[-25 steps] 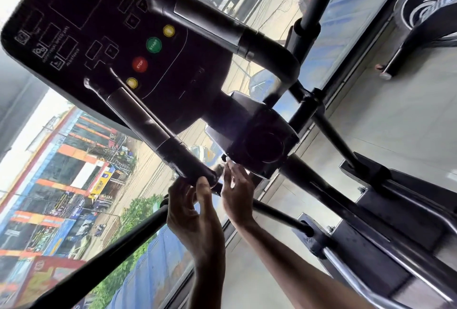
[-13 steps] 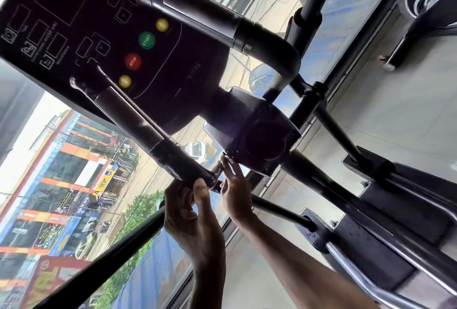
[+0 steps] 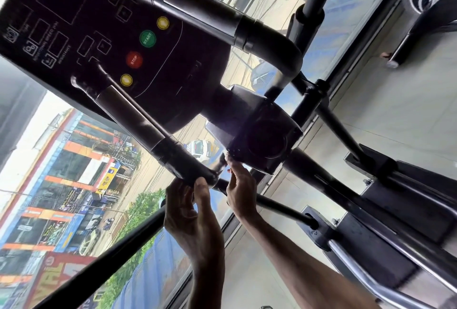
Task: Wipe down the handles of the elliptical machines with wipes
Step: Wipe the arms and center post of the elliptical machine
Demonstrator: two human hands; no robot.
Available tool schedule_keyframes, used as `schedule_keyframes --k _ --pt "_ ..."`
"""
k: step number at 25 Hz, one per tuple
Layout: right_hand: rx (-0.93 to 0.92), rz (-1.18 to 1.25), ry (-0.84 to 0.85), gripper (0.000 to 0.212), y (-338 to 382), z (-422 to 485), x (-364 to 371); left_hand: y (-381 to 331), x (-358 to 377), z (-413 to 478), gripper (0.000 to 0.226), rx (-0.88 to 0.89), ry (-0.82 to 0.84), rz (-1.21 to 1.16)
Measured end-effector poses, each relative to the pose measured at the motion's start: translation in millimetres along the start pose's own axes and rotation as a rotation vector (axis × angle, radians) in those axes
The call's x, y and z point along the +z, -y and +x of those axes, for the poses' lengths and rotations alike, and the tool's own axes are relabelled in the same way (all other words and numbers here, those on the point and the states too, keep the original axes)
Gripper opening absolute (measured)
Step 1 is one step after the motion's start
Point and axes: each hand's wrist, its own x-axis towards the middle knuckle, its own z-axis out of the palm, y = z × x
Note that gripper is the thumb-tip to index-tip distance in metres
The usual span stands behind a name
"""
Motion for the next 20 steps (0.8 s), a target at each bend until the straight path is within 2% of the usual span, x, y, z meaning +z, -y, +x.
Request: schedule_keyframes --k 7,9,12,14,16,20 --pt "0.012 0.031 -0.164 0.028 13 -10 -16 2 1 0 0.025 -0.004 0.006 -0.027" --pt "0.159 0.180 -0.186 0.028 20 -10 -16 0 0 1 0.023 -0.001 0.014 -0.022" --pt "0.497 0.464 -0.179 0.024 31 -5 -8 -1 -1 1 0.024 -0.016 0.014 -0.016" --pt "0.584 0.497 -0.116 0.024 32 -4 -2 -2 -1 1 0.026 -0.017 0.017 -0.022" --pt "0.600 0.487 -0.058 0.028 34 2 2 -3 -2 1 0.024 -0.015 0.024 -0.020" --pt "0.505 0.308 -0.085 0.021 39 8 4 -4 -2 0 0.014 -0.012 0.027 0.004"
